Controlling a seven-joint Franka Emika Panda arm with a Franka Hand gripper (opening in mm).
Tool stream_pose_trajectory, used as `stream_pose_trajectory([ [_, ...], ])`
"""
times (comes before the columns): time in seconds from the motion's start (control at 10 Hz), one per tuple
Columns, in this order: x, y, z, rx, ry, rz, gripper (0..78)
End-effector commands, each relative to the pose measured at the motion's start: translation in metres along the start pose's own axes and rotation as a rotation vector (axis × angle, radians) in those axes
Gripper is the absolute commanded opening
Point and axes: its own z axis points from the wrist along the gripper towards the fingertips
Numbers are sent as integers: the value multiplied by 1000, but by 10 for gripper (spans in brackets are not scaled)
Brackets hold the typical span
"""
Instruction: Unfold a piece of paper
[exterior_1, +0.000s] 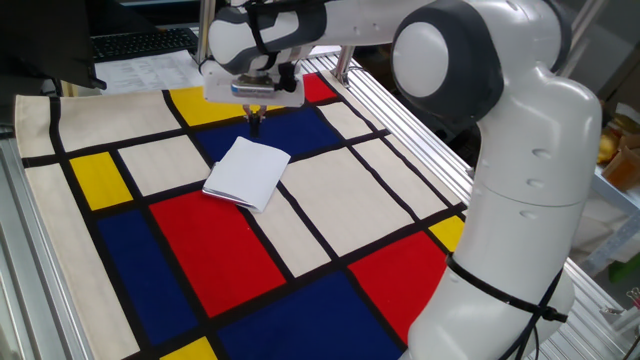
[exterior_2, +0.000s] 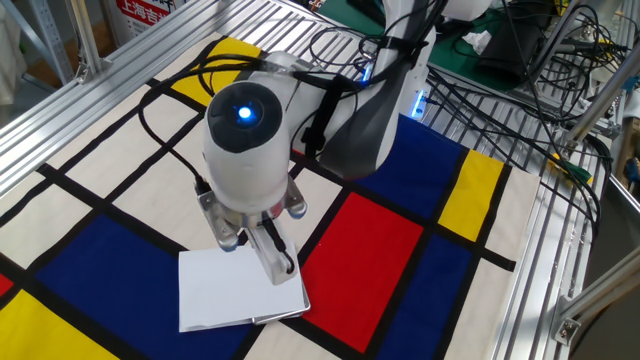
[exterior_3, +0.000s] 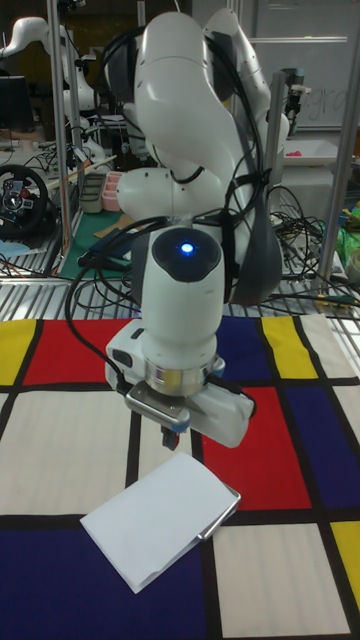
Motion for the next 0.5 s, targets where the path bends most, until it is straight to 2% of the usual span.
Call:
stream_pose_trajectory([
  [0.1,-6,15,14,5,-8,24,0],
  [0.2,-12,31,35,10,-18,29,0],
  [0.4,-23,40,45,15,-21,23,0],
  [0.5,-40,48,52,32,-26,34,0],
])
